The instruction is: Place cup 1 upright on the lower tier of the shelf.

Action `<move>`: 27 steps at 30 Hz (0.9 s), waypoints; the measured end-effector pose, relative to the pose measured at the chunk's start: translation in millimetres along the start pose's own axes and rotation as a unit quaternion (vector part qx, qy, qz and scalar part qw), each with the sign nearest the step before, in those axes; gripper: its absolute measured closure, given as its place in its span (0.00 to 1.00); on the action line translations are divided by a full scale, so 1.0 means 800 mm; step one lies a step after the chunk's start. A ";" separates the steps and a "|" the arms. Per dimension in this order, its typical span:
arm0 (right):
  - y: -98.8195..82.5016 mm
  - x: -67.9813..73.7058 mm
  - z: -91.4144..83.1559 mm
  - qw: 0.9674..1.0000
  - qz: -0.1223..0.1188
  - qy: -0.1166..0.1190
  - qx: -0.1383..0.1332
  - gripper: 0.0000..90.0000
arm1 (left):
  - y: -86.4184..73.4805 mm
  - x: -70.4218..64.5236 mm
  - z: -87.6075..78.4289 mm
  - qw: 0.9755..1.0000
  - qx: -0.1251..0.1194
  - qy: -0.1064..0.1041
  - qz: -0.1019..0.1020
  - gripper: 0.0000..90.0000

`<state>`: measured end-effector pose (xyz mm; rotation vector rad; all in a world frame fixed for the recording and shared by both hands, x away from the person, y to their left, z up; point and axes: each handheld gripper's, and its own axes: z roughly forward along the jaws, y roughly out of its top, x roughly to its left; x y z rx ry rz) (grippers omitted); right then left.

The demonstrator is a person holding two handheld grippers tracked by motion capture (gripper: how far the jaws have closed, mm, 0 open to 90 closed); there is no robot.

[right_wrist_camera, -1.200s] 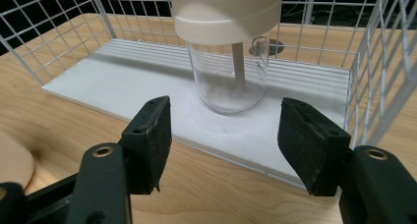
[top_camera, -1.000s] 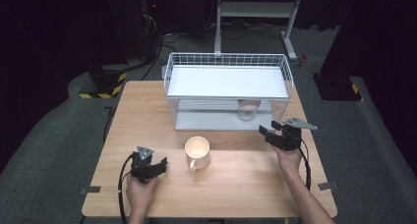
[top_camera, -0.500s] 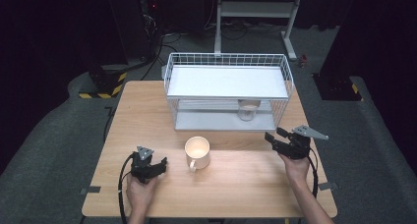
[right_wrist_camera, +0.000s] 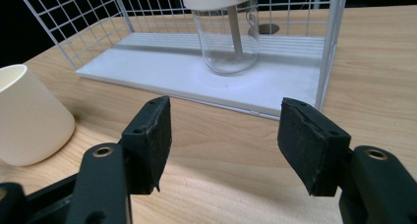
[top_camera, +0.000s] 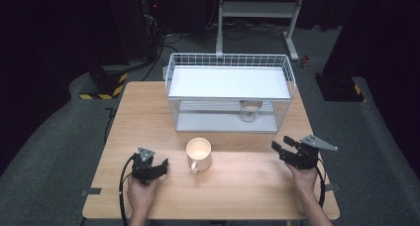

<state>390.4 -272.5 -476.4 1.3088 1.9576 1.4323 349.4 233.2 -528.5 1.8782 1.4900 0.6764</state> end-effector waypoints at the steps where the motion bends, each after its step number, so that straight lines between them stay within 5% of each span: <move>1: -0.002 0.000 -0.001 1.000 0.002 0.000 0.001 0.42 | 0.000 0.000 0.000 1.000 0.000 0.000 -0.001 0.31; 17: -0.024 0.000 -0.012 1.000 -0.001 -0.009 0.013 0.42 | 0.000 0.000 0.000 1.000 0.000 0.000 0.000 0.31; 27: -0.043 0.008 -0.008 0.998 -0.031 -0.019 0.046 0.42 | 0.000 0.000 0.000 1.000 0.001 0.000 0.000 0.31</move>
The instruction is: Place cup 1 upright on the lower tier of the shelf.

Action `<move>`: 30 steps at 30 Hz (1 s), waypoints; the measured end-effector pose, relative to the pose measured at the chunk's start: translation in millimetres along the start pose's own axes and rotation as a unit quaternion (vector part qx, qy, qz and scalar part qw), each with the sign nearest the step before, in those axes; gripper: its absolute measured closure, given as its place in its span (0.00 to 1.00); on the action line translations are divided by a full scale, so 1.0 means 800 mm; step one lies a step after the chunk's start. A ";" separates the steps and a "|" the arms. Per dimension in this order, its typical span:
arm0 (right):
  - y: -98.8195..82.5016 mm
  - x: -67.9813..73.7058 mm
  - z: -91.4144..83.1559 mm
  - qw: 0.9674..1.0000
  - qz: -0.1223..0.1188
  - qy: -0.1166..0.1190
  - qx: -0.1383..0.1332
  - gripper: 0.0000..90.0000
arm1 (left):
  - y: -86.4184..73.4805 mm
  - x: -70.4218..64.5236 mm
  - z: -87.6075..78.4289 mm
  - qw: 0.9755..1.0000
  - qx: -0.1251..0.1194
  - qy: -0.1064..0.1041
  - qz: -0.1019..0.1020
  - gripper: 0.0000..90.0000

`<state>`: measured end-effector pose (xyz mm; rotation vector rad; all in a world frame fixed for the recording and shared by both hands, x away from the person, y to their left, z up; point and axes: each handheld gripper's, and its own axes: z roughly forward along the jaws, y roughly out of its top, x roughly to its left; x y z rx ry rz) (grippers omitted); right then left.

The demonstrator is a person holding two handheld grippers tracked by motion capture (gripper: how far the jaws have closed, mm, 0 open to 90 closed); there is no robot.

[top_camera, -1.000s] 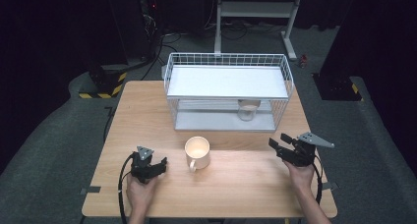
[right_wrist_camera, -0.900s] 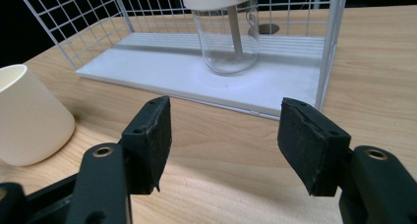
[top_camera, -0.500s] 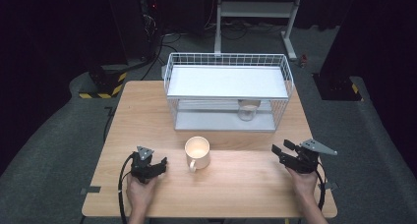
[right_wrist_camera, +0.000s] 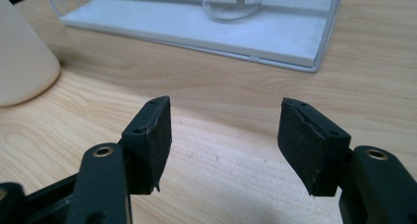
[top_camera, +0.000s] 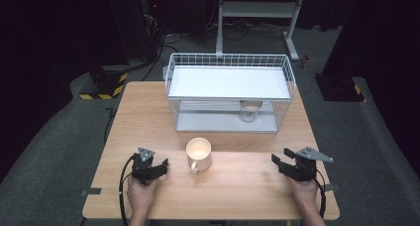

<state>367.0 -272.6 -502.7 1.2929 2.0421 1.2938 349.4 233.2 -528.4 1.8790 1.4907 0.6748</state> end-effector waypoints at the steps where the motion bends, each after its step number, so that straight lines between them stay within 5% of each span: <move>1: -0.002 0.001 0.001 1.000 -0.003 -0.002 0.004 0.42 | 0.000 0.000 0.000 1.000 -0.001 0.000 -0.001 0.31; 14: -0.018 0.004 0.014 0.996 -0.046 -0.020 0.068 0.41 | 0.000 0.000 0.000 1.000 -0.001 0.001 -0.001 0.31; 20: -0.018 0.001 0.015 0.995 -0.046 -0.029 0.084 0.40 | 0.000 0.000 0.000 1.000 -0.001 0.000 -0.001 0.31; 25: -0.019 0.003 0.019 0.990 -0.066 -0.042 0.117 0.38 | 0.000 0.000 0.000 1.000 0.000 -0.001 0.000 0.30; 30: -0.018 0.003 0.020 0.990 -0.062 -0.041 0.119 0.37 | 0.000 0.000 0.000 1.000 0.001 -0.003 0.001 0.30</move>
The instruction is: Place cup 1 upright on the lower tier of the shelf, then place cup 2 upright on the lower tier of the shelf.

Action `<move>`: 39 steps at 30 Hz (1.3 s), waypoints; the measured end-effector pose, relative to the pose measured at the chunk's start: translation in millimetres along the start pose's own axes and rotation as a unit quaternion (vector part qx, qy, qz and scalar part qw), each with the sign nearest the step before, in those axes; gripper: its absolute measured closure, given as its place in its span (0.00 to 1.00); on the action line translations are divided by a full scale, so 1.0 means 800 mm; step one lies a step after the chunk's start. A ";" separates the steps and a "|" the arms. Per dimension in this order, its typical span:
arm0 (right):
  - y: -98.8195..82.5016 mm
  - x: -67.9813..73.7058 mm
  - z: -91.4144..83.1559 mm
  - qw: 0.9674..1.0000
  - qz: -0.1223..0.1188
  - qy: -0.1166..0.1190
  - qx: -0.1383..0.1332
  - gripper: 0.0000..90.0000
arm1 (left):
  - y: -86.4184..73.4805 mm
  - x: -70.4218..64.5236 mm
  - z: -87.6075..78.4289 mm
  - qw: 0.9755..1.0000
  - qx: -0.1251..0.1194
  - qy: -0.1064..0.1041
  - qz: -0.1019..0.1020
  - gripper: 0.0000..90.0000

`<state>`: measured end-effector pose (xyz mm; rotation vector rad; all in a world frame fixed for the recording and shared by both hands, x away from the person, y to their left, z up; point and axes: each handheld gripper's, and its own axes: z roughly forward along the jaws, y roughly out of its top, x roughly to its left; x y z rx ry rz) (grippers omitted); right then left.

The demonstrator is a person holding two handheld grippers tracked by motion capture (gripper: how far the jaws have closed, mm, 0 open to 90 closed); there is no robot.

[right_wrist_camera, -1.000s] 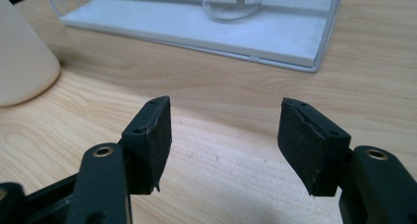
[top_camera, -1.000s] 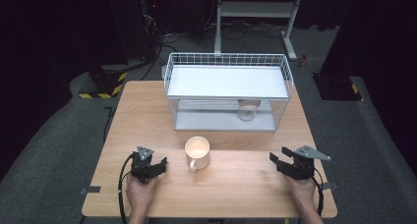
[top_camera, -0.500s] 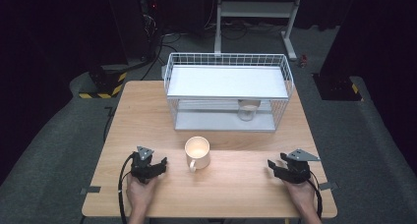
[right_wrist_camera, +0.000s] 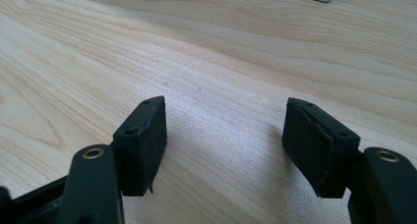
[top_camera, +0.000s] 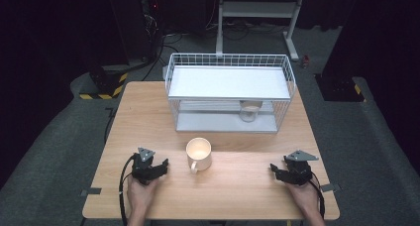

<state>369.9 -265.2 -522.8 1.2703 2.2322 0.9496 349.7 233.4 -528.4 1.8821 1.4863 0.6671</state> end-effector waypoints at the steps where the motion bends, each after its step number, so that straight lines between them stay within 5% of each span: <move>1: 0.000 0.000 0.000 1.000 0.000 0.000 0.000 0.37 | 0.000 0.000 0.000 1.000 0.000 0.000 0.001 0.29; 11: 0.000 0.000 0.000 1.000 -0.001 0.000 0.000 0.37 | -0.004 -0.003 -0.004 1.000 0.001 -0.005 0.014 0.25; 24: 0.000 0.000 0.000 1.000 -0.005 -0.001 -0.001 0.37 | -0.003 -0.017 -0.030 0.997 -0.023 -0.073 0.008 0.26; 39: 0.000 0.001 0.000 1.000 -0.009 -0.003 -0.003 0.37 | -0.007 -0.042 -0.061 0.992 -0.033 -0.119 0.013 0.26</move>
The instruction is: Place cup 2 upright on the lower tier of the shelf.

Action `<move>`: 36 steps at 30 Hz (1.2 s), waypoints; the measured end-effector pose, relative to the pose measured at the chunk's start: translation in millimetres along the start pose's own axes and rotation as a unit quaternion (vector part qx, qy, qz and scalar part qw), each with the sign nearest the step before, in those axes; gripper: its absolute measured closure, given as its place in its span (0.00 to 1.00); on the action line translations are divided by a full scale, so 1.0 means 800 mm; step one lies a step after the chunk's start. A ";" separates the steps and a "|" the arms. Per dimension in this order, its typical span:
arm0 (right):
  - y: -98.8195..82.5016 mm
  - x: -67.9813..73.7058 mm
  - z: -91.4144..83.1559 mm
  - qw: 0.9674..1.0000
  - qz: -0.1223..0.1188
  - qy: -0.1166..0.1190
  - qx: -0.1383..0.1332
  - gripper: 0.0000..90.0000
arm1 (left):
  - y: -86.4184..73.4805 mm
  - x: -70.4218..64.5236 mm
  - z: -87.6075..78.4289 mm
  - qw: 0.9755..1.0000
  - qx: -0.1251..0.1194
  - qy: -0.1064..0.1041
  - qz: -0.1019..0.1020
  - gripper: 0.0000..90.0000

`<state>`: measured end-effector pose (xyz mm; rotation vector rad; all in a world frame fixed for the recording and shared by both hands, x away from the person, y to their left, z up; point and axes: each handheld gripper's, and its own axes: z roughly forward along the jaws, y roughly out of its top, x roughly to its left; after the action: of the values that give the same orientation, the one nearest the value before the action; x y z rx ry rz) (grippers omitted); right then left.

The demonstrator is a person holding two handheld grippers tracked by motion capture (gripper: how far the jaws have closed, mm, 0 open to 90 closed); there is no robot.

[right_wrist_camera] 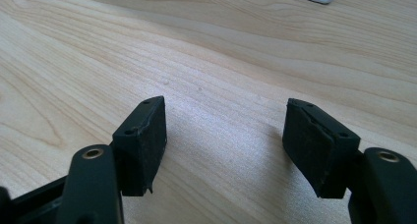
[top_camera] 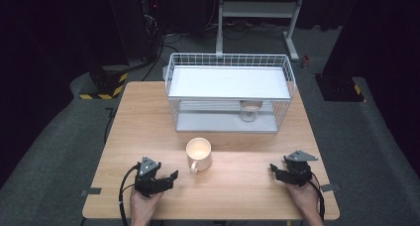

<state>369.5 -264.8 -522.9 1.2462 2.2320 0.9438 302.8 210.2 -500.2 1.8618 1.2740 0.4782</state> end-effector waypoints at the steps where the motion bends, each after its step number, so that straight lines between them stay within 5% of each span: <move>1: 0.000 0.000 0.000 1.000 0.001 0.000 0.000 0.37 | 0.001 -0.003 -0.001 1.000 -0.002 -0.001 0.002 0.26; 10: 0.000 0.000 0.000 1.000 0.000 0.000 0.000 0.37 | 0.009 -0.035 -0.006 0.999 0.001 -0.017 0.034 0.25; 25: 0.000 0.000 0.000 1.000 0.000 -0.001 0.000 0.37 | 0.035 -0.062 0.012 0.998 -0.003 -0.045 0.046 0.15; 36: 0.000 0.001 0.000 1.000 -0.002 -0.004 0.000 0.37 | 0.055 -0.070 0.034 0.998 0.008 -0.025 0.054 0.10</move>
<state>368.7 -264.1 -522.8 1.2421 2.2279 0.9353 324.3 141.9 -474.1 1.9513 1.1522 0.4776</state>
